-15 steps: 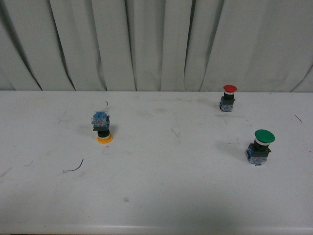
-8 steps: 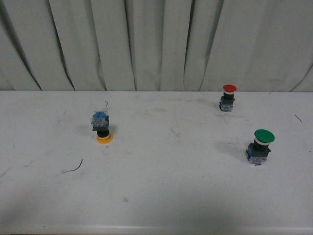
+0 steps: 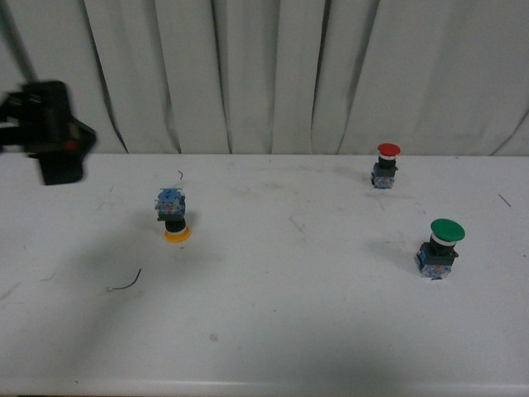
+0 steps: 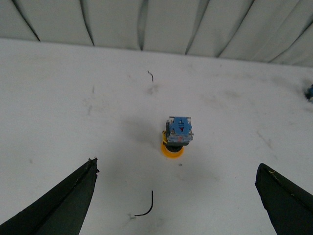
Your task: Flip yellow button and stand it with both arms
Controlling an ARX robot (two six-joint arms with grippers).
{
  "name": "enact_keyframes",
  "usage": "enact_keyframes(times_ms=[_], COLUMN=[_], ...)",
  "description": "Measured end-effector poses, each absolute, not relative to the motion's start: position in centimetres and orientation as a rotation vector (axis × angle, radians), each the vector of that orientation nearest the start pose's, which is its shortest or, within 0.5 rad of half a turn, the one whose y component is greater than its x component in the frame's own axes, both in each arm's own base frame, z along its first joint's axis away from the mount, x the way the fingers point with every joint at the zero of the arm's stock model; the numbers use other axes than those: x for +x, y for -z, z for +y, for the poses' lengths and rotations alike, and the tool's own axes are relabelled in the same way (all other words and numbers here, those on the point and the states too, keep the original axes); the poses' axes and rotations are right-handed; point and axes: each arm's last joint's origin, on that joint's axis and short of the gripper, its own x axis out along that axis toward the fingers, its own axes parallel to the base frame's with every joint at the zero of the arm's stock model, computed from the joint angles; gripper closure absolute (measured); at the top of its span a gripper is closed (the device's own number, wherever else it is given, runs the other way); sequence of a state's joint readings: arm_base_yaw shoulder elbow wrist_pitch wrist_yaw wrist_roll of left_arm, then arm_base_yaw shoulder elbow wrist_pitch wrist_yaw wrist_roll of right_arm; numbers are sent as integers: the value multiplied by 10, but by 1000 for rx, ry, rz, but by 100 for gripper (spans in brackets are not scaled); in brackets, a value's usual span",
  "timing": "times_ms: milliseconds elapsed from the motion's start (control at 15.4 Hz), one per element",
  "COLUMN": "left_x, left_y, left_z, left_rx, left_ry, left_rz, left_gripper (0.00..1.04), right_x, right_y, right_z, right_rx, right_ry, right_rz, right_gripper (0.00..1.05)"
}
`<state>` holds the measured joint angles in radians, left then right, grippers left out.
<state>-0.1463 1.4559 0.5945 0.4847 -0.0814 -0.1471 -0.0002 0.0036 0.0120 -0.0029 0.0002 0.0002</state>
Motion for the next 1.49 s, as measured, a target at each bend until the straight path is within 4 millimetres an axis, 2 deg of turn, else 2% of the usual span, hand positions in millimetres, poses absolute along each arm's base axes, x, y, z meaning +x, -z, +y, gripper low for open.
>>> enact_keyframes(times_ms=[130, 194, 389, 518, 907, 1101, 1490], left_x=[336, 360, 406, 422, 432, 434, 444], left_y=[-162, -157, -168, -167, -138, -119, -104], left_z=[-56, -60, -68, -71, -85, -86, -86], left_rx=[-116, -134, -141, -119, 12, 24, 6], left_ry=[26, 12, -9, -20, 40, 33, 5], left_rz=[513, 552, 561, 569, 675, 726, 761], left_gripper=[7, 7, 7, 7, 7, 7, 7], right_x=[97, 97, 97, 97, 97, 97, 97], right_y=[-167, -167, -167, -167, -167, -167, -167], right_z=[0, 0, 0, 0, 0, 0, 0], right_rx=[0, 0, 0, 0, 0, 0, 0], right_ry=[0, 0, 0, 0, 0, 0, 0], right_rz=[-5, -6, -5, -5, -5, -5, -5], right_gripper=[7, 7, 7, 7, 7, 7, 7])
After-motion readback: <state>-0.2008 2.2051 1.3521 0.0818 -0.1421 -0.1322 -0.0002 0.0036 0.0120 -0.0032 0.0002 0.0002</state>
